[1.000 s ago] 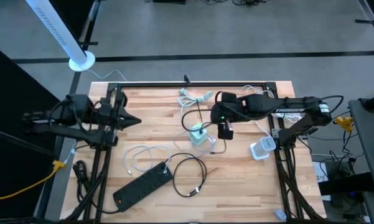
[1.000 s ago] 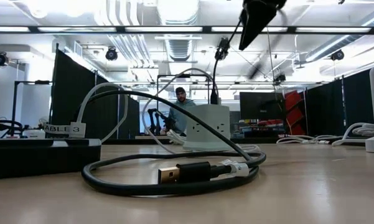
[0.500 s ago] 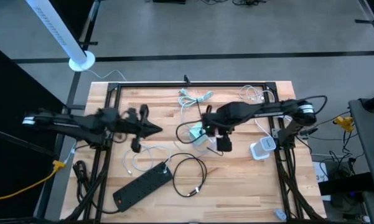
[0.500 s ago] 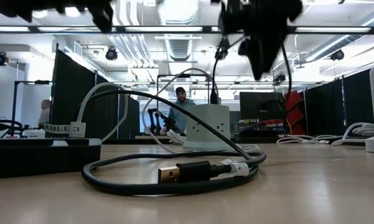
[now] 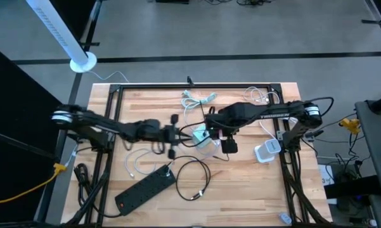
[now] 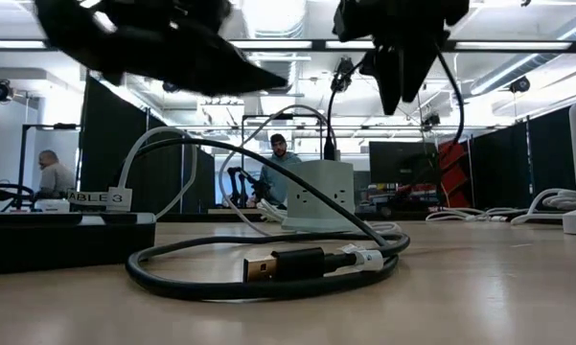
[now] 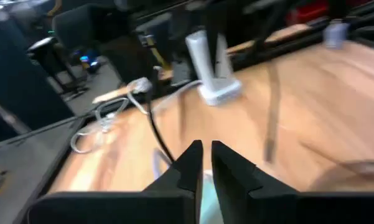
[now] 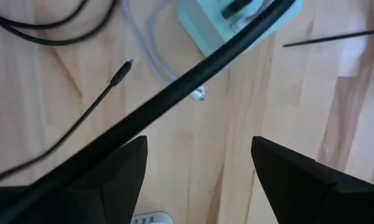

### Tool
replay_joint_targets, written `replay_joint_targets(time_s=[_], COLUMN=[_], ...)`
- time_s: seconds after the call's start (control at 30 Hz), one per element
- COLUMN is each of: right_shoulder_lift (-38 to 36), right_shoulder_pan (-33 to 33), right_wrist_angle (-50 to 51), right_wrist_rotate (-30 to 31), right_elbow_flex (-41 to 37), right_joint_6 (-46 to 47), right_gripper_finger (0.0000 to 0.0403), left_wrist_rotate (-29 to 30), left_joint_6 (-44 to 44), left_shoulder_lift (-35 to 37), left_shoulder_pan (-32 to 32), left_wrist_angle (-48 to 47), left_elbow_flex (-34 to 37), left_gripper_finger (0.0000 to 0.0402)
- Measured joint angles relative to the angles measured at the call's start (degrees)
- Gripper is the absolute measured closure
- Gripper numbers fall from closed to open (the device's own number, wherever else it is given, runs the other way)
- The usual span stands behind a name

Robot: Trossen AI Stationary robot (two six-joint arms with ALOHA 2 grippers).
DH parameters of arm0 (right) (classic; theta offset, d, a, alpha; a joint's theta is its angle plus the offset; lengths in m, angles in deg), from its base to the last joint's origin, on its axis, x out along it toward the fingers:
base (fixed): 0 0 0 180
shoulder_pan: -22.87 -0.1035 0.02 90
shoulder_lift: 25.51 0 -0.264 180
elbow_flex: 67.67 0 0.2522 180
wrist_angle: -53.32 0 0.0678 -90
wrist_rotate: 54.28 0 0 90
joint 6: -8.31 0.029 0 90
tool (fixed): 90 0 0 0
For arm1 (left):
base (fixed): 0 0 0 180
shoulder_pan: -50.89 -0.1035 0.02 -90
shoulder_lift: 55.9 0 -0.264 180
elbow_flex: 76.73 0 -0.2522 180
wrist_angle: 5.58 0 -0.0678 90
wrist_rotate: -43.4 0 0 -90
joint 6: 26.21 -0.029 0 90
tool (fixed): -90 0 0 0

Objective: Insert USB
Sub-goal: Adjust the light green outlet extension

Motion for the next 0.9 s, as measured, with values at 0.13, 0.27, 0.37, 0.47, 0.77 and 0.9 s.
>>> replay_joint_targets(time_s=[0.13,0.27,0.37,0.47,0.77,0.9], right_shoulder_lift=[-0.1,-0.1,-0.1,-0.1,-0.1,-0.1], right_shoulder_pan=[0.0,-0.2,-0.3,-0.3,-0.5,-0.5], right_wrist_angle=[-0.2,-0.3,-0.3,-0.3,-1.2,-1.3], right_wrist_rotate=[0.0,-0.2,-0.2,-0.2,0.0,0.1], right_elbow_flex=[0.0,0.0,0.0,0.0,0.0,0.0], right_joint_6=[-0.1,0.2,1.1,1.1,0.6,1.1], right_gripper_finger=[0.0129,0.0133,0.0136,0.0138,0.0132,0.0136], left_wrist_rotate=[0.0,0.0,0.1,0.1,1.7,1.7], left_joint_6=[-0.1,-0.1,-0.1,-0.6,-2.5,-1.1], left_shoulder_lift=[-6.6,-10.2,-10.4,-9.8,-13.3,-13.6], left_shoulder_pan=[-1.1,-1.3,-1.3,-1.4,-1.8,-1.5], left_wrist_angle=[0.4,-2.3,-5.8,-7.4,2.7,-0.4], left_elbow_flex=[-7.6,-13.4,-15.5,-15.7,-16.2,-17.3], left_gripper_finger=[0.0329,0.0275,0.0233,0.0195,0.0165,0.0221])
